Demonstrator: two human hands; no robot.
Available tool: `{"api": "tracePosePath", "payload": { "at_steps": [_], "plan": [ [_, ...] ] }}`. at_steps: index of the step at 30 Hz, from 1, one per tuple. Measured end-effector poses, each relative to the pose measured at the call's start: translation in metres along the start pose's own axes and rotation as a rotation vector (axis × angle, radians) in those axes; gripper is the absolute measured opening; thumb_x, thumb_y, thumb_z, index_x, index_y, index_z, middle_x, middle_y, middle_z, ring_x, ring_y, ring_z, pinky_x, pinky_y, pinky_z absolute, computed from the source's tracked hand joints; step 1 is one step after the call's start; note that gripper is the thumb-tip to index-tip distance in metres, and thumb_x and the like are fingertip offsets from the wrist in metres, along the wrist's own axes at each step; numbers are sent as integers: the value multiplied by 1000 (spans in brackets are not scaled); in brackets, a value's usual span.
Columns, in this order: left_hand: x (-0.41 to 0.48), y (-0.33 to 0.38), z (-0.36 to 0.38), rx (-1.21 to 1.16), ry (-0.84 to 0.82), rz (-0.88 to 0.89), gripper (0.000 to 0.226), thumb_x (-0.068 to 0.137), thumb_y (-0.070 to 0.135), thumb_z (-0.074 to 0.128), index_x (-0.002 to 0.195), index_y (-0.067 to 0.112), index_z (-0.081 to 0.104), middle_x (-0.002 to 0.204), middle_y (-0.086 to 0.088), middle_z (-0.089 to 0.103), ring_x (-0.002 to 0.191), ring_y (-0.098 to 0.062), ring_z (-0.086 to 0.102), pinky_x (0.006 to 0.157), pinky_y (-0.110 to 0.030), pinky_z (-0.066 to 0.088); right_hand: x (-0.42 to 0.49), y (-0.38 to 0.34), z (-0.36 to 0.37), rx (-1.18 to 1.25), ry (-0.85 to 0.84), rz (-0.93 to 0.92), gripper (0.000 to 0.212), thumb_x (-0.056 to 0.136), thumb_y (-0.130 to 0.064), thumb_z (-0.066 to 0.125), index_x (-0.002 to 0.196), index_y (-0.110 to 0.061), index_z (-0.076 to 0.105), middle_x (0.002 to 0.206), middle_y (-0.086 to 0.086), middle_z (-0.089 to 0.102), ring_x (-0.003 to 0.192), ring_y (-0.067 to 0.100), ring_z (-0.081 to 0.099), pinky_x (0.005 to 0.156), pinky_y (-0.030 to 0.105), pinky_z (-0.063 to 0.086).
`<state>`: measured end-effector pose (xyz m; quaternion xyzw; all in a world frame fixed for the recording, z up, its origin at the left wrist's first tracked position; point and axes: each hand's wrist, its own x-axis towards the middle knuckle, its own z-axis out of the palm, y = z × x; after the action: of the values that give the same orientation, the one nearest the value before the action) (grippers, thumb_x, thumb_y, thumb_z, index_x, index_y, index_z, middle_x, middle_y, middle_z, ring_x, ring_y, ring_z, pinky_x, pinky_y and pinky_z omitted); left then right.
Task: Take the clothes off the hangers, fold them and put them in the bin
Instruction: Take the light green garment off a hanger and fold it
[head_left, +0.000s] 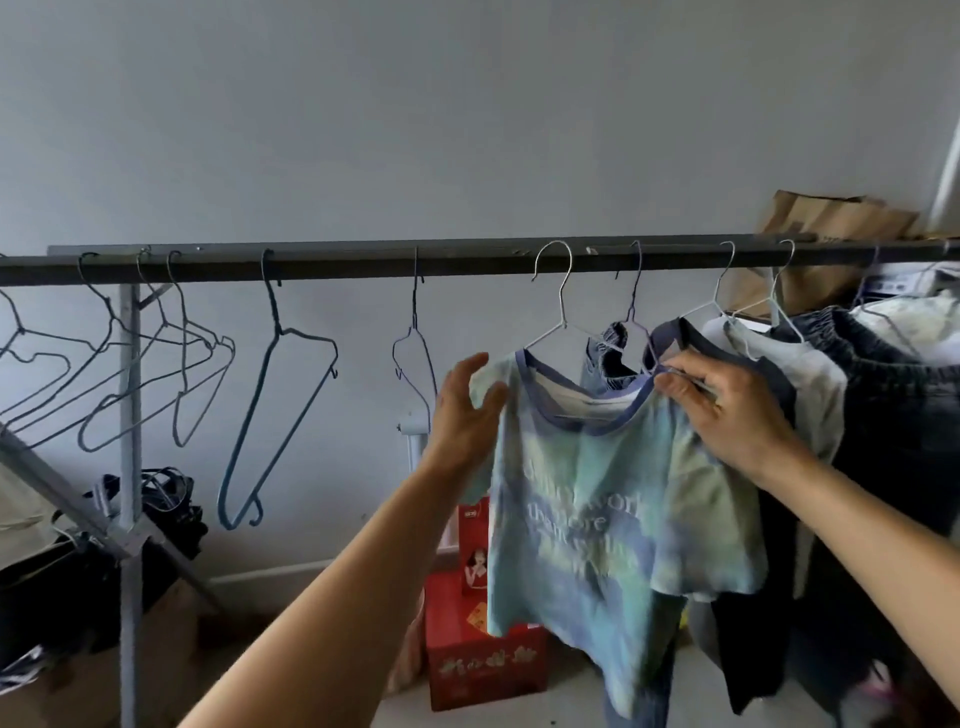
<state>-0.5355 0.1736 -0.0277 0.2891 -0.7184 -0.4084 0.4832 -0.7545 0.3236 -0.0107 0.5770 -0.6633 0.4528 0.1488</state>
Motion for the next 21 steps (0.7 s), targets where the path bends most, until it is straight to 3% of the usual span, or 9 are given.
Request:
{"api": "tracePosePath", "payload": {
  "at_steps": [2, 5, 7, 10, 13, 17, 21],
  "plan": [
    [8, -6, -4, 68, 5, 38, 44, 99, 18, 55, 141, 18, 46, 145, 0, 47, 132, -14, 41, 109, -30, 33, -6, 4, -7, 26, -33, 3, 54, 81, -74, 43, 96, -26, 63, 87, -3, 71, 84, 20, 69, 75, 53, 56],
    [16, -12, -10, 128, -58, 37, 41, 97, 19, 58, 138, 15, 53, 134, 1, 57, 125, -13, 50, 109, -30, 37, -15, 4, -14, 125, -57, -24, 55, 78, -76, 48, 93, -27, 67, 86, -9, 70, 85, 10, 68, 80, 42, 56],
    [18, -12, -13, 154, -113, 43, 28, 95, 16, 61, 122, 12, 66, 112, 2, 67, 105, -10, 60, 97, -28, 45, -19, 2, -14, 179, -79, -40, 54, 78, -76, 49, 92, -28, 68, 86, -11, 70, 86, 8, 67, 80, 34, 55],
    [17, -12, -18, 226, -195, 66, 13, 93, 15, 62, 90, 14, 74, 81, 3, 70, 72, -6, 56, 69, -16, 44, -21, 0, -14, 229, -89, -64, 52, 78, -75, 50, 92, -28, 68, 89, -9, 69, 87, 10, 67, 80, 27, 53],
    [15, -12, -28, 313, -249, 115, 16, 91, 21, 66, 78, 18, 74, 71, 2, 69, 65, -6, 54, 65, -21, 44, -23, 2, -15, 279, -119, -74, 49, 80, -71, 54, 92, -26, 69, 86, -5, 70, 84, 13, 67, 78, 25, 53],
    [10, -9, -38, 360, -267, 154, 16, 89, 19, 69, 74, 22, 71, 66, 12, 65, 62, 1, 56, 63, -15, 43, -26, 4, -16, 370, -166, -67, 29, 86, -46, 61, 92, -19, 71, 84, -4, 71, 81, 6, 66, 77, 17, 52],
    [4, 1, -38, 183, -135, 182, 19, 90, 10, 65, 73, 20, 66, 66, 9, 62, 62, -2, 53, 64, -22, 44, -27, -2, -15, 398, -235, -67, 18, 86, -24, 59, 90, -12, 71, 82, -7, 73, 78, 0, 66, 73, 11, 49]
  ]
}}
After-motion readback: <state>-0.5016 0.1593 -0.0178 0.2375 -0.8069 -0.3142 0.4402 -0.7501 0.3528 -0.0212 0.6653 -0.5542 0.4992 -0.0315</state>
